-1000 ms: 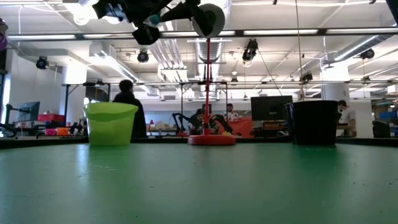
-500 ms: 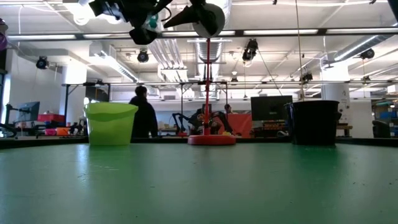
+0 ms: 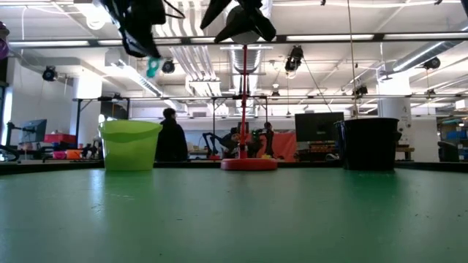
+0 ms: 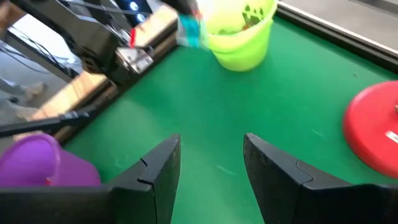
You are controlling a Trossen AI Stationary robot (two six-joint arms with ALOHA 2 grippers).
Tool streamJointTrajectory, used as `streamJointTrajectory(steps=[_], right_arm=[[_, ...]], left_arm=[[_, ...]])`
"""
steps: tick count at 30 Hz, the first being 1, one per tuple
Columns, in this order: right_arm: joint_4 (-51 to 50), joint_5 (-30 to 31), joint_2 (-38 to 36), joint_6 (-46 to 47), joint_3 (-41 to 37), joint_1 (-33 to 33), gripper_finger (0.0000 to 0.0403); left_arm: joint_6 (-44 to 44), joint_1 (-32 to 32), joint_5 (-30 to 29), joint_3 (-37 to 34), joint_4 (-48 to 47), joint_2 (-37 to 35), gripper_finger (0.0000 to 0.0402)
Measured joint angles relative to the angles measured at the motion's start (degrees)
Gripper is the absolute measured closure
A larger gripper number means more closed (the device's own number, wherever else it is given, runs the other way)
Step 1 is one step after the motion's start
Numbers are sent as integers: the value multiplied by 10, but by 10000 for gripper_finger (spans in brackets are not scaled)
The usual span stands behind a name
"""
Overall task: Sort candy
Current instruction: Put the transparent candy into the green bucket
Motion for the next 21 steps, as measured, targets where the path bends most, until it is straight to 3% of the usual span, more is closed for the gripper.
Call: streamJointTrajectory(steps=[11, 21], right_arm=[[-54, 1, 5, -17, 0, 0, 236], [-53, 34, 5, -121, 0, -1, 236]], left_arm=[[-2, 2, -285, -1, -107, 2, 401], [-11, 26, -305, -2, -116, 50, 401]])
